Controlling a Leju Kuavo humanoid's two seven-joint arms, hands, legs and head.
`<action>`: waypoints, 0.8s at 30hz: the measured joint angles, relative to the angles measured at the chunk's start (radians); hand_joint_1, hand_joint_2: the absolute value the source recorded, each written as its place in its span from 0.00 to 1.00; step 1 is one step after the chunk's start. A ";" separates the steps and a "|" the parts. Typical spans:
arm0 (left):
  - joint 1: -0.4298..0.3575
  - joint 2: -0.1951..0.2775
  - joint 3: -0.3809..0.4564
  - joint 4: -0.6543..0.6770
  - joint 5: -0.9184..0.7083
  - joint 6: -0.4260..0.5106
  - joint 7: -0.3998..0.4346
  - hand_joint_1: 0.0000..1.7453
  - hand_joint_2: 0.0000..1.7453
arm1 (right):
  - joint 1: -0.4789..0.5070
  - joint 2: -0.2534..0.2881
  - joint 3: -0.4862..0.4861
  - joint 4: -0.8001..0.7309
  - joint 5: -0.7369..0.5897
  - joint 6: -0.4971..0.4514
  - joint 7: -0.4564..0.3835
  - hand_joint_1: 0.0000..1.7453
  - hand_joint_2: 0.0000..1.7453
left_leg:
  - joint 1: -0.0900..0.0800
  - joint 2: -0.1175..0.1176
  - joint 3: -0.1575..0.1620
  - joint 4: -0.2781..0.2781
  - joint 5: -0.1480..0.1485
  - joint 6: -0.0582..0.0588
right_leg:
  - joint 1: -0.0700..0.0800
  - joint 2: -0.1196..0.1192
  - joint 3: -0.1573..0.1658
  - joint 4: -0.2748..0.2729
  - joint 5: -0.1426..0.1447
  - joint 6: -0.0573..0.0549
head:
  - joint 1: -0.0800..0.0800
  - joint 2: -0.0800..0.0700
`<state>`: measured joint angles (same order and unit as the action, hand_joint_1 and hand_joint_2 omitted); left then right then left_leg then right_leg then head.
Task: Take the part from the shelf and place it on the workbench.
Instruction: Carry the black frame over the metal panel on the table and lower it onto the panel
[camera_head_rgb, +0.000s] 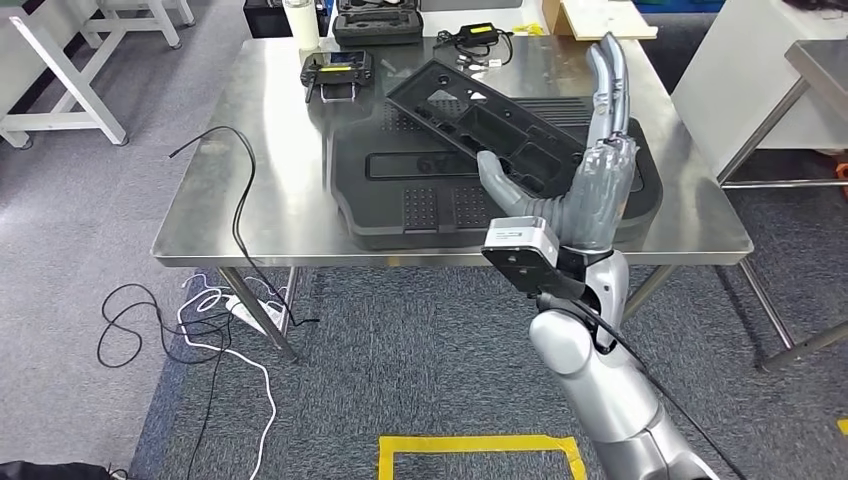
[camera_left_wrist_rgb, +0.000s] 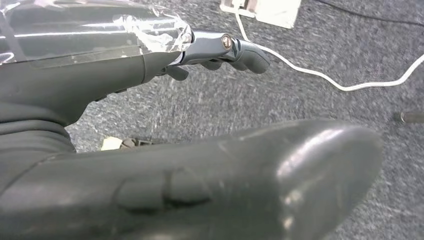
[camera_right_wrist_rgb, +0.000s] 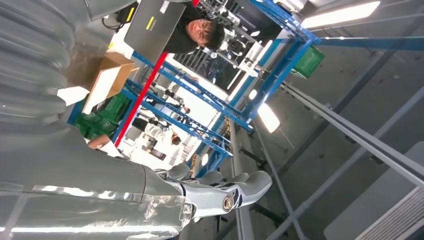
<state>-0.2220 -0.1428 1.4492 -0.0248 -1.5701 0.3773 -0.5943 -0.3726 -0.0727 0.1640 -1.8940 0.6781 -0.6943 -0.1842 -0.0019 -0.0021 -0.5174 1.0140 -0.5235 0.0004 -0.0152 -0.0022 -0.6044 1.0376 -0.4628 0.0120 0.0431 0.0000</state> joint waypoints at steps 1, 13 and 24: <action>0.000 0.000 0.000 0.000 0.000 0.000 0.000 0.00 0.00 | 0.000 -0.001 0.000 0.000 0.001 0.000 0.000 0.00 1.00 | 0.002 0.002 -0.002 -0.006 0.006 0.005 | -0.001 0.001 -0.001 0.002 -0.002 0.005 | -0.001 0.000; 0.000 -0.001 0.000 0.000 0.000 0.000 0.000 0.00 0.00 | 0.013 -0.006 0.000 0.000 0.010 0.000 0.011 0.00 1.00 | 0.003 0.010 -0.089 0.017 0.062 0.014 | 0.003 0.002 0.092 -0.002 -0.081 0.011 | 0.018 0.000; 0.002 -0.001 0.000 0.000 0.000 0.006 0.006 0.00 0.00 | 0.027 -0.006 0.000 -0.002 0.015 0.000 0.018 0.00 1.00 | 0.013 0.006 -0.144 0.259 -0.083 -0.035 | 0.000 -0.003 0.023 -0.018 -0.023 -0.032 | 0.001 0.000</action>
<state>-0.2200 -0.1438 1.4493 -0.0248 -1.5702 0.3832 -0.5885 -0.3453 -0.0790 0.1640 -1.8956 0.6932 -0.6947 -0.1657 0.0114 0.0035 -0.6615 1.2732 -0.6061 -0.0342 -0.0150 -0.0050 -0.5812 1.0201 -0.4861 -0.0197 0.0444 0.0000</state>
